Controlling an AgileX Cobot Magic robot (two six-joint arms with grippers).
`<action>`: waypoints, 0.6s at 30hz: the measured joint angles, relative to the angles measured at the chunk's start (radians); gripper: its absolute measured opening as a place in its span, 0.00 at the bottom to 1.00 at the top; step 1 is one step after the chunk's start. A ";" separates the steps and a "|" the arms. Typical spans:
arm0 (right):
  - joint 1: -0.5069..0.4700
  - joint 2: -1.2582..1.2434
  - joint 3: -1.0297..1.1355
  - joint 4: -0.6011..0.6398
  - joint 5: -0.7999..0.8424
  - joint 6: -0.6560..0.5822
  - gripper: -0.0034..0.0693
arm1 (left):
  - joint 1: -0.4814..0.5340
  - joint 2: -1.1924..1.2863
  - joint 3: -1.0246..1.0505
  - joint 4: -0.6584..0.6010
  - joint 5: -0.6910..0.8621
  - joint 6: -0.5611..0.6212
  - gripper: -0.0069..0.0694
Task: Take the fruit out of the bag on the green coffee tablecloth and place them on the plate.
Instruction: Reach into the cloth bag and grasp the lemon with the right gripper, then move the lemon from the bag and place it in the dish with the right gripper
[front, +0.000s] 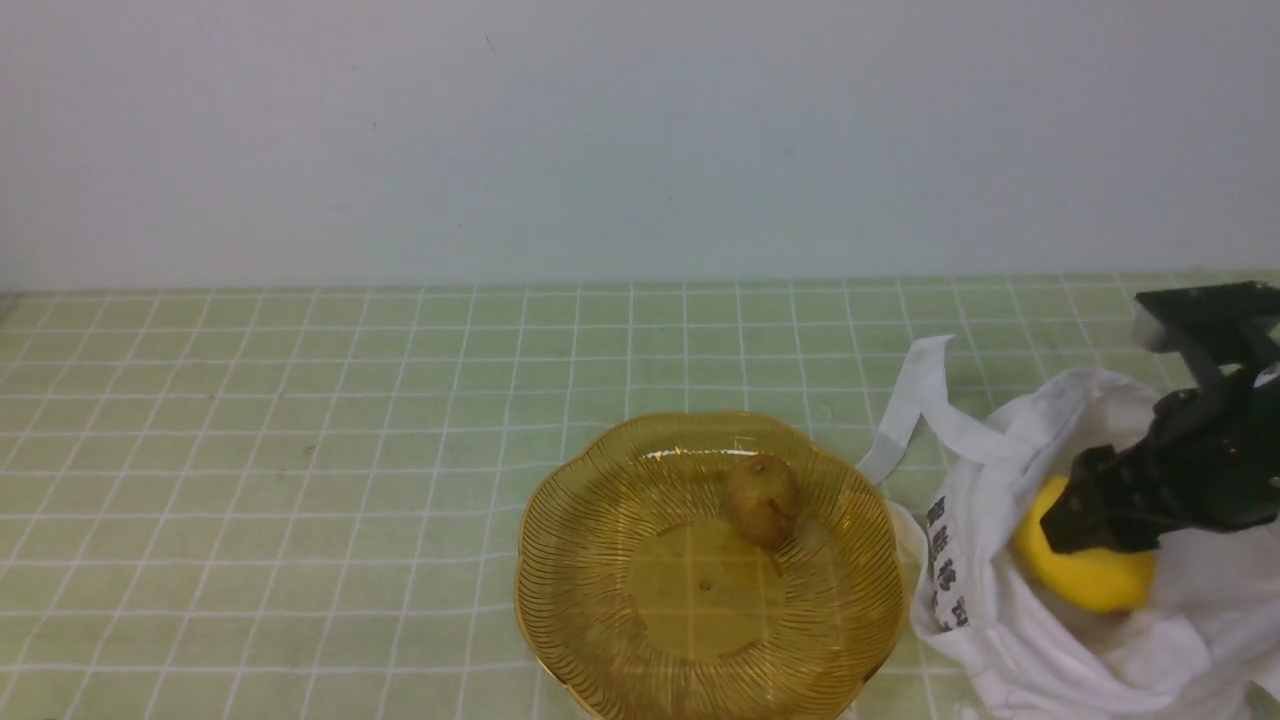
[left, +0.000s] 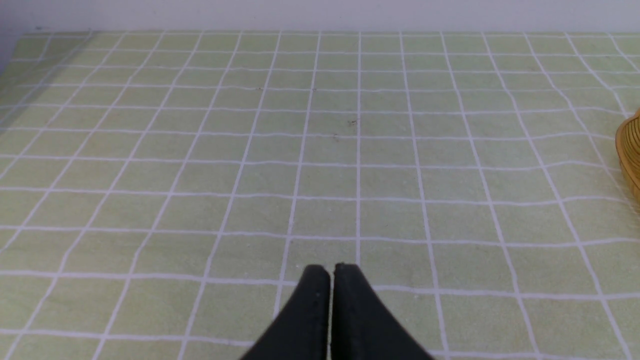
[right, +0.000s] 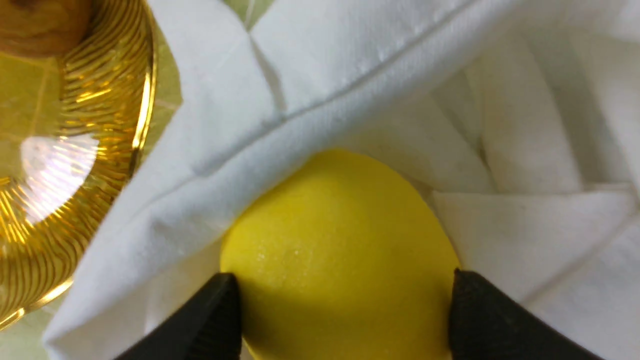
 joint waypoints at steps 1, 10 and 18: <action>0.000 -0.022 0.000 -0.022 0.010 0.019 0.71 | 0.000 0.000 0.000 0.000 0.000 0.000 0.08; 0.000 -0.220 -0.042 -0.091 0.181 0.150 0.71 | 0.000 0.000 0.000 0.000 0.000 0.000 0.08; 0.138 -0.247 -0.091 0.165 0.228 0.046 0.71 | 0.000 0.000 0.000 0.000 0.000 0.000 0.08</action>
